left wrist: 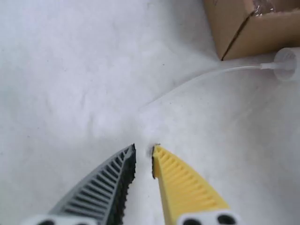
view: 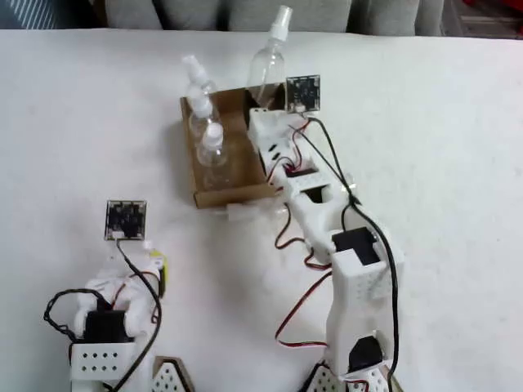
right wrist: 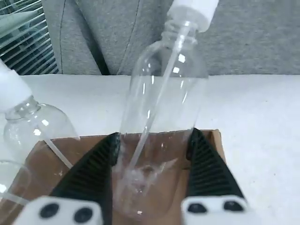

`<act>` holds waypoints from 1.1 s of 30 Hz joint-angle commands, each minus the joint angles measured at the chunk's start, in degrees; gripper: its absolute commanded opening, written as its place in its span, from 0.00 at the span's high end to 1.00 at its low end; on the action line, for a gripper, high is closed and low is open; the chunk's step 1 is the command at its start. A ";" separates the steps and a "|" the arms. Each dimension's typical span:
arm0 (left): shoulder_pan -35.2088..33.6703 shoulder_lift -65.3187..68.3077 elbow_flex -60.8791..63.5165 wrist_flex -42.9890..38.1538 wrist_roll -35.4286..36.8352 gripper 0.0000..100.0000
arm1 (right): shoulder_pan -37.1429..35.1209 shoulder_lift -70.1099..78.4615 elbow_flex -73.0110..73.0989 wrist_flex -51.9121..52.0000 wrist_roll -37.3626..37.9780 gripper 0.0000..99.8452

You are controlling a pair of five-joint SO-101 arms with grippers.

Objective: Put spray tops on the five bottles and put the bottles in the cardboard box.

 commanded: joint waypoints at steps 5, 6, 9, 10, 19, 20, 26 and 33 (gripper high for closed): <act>0.40 -0.57 -0.26 -2.11 -0.79 0.92 | 1.71 -8.66 5.19 -6.20 0.79 0.98; 0.40 -0.57 -0.26 -2.11 -0.79 0.92 | 1.80 -9.89 6.86 -7.87 0.79 0.98; 0.40 -0.57 -0.26 -2.11 -0.79 0.92 | 1.80 -14.11 12.22 -11.30 0.79 0.98; 0.40 -0.57 -0.26 -2.11 -0.79 0.92 | 1.80 -15.69 14.07 -12.26 0.79 0.98; 0.40 -0.57 -0.26 -2.11 -0.79 0.92 | 1.80 -31.16 30.59 -19.03 0.79 0.98; 0.40 -0.57 -0.26 -2.11 -0.79 0.92 | 1.89 -33.01 32.53 -19.03 0.88 0.98; 0.40 -0.57 -0.26 -2.11 -0.79 0.92 | 3.12 -46.99 45.10 -19.03 8.62 0.98; 0.40 -0.57 -0.26 -2.11 -0.79 0.92 | 10.15 -67.12 61.89 -18.51 9.23 0.98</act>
